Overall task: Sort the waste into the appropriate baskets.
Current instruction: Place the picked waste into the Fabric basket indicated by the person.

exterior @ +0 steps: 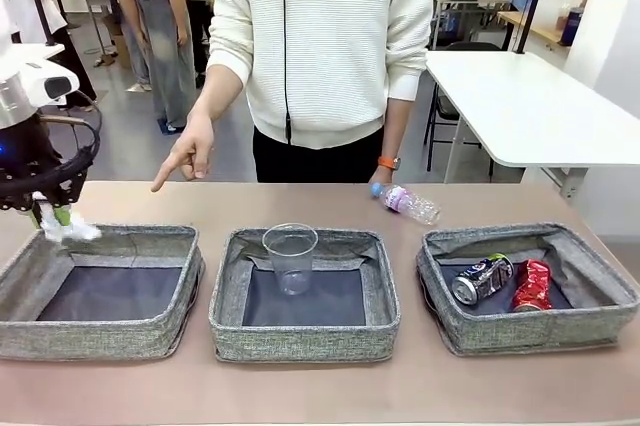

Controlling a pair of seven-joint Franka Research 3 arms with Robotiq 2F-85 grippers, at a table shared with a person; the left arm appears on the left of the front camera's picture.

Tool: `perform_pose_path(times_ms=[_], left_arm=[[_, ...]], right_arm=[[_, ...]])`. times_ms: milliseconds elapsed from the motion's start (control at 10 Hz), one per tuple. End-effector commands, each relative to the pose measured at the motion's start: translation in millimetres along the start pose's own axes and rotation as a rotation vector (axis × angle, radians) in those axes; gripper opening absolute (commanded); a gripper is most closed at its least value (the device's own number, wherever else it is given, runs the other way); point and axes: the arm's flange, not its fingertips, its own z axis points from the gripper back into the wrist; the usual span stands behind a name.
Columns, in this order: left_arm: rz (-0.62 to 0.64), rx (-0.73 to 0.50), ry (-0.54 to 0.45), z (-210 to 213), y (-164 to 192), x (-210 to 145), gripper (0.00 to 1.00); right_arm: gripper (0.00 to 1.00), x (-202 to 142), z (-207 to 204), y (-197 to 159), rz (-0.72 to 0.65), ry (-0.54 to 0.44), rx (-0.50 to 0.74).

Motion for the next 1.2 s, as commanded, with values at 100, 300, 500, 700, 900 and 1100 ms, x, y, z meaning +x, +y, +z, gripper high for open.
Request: perform_pose_path(times_ms=[100, 300, 500, 700, 900, 1100], left_arm=[[0.009, -0.002, -0.009, -0.8, -0.5, 2.3, 1.00], [0.009, 0.004, -0.013, -0.9, -0.5, 1.6, 1.00], [0.027, -0.059, -0.018, 2.8, -0.1, 1.9, 1.00], [0.051, -0.634, -0.005, 42.1, 2.1, 4.9, 1.00], [0.101, -1.209, 0.150, 73.6, 10.9, 12.6, 1.00], [0.202, -1.372, 0.213, 49.1, 33.7, 14.5, 1.00]], right_arm=[[1.00, 1.3, 1.7, 0.1, 0.021, -0.005, 0.012], [1.00, 1.3, 1.7, 0.1, 0.021, -0.005, 0.012], [1.00, 1.3, 1.7, 0.1, 0.021, -0.005, 0.012], [1.00, 1.3, 1.7, 0.1, 0.021, -0.005, 0.012], [1.00, 1.3, 1.7, 0.1, 0.021, -0.005, 0.012], [1.00, 1.3, 1.7, 0.1, 0.021, -0.005, 0.012]])
